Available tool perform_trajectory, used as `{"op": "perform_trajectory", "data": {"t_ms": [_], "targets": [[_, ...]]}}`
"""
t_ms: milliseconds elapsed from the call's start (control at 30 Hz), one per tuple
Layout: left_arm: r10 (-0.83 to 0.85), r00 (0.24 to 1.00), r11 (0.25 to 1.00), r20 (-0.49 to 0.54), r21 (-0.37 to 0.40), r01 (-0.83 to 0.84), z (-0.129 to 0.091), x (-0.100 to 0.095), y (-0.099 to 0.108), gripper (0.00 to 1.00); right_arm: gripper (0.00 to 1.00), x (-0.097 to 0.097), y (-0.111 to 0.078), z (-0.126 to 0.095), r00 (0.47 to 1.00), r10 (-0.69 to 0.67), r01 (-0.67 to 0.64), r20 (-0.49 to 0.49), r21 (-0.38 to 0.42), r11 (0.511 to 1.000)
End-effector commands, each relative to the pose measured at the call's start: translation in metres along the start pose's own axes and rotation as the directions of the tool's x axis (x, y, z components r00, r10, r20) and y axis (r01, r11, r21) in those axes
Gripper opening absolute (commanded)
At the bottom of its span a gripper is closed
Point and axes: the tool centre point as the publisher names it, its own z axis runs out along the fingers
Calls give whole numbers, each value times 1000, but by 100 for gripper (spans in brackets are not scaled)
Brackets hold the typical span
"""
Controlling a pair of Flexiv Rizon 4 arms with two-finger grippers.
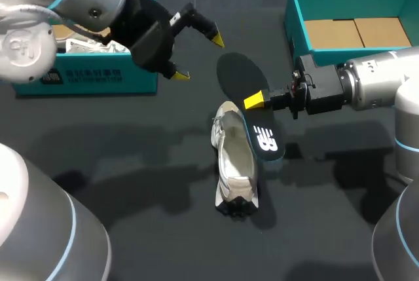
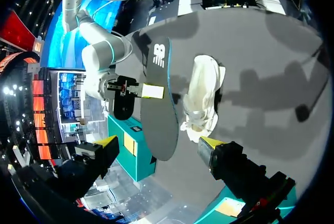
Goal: Take the shoe out of the shoebox, open the shoe tongue, remove and reinsert the insole, then place the shoe into the shoebox
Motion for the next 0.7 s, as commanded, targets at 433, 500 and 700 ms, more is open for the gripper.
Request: {"op": "perform_trajectory", "data": {"t_ms": [433,500,700], "targets": [[16,968,998,249,-57,-2,14,26,1,100,0,0,-1,0,1000,0,0,2,-2,1000],[28,961,998,277,-57,-12,16,28,1,100,0,0,-1,0,1000,0,0,2,-2,1000],[67,901,998,429,-48,-51,21,36,1,100,0,0,-1,0,1000,0,0,2,-2,1000]]}}
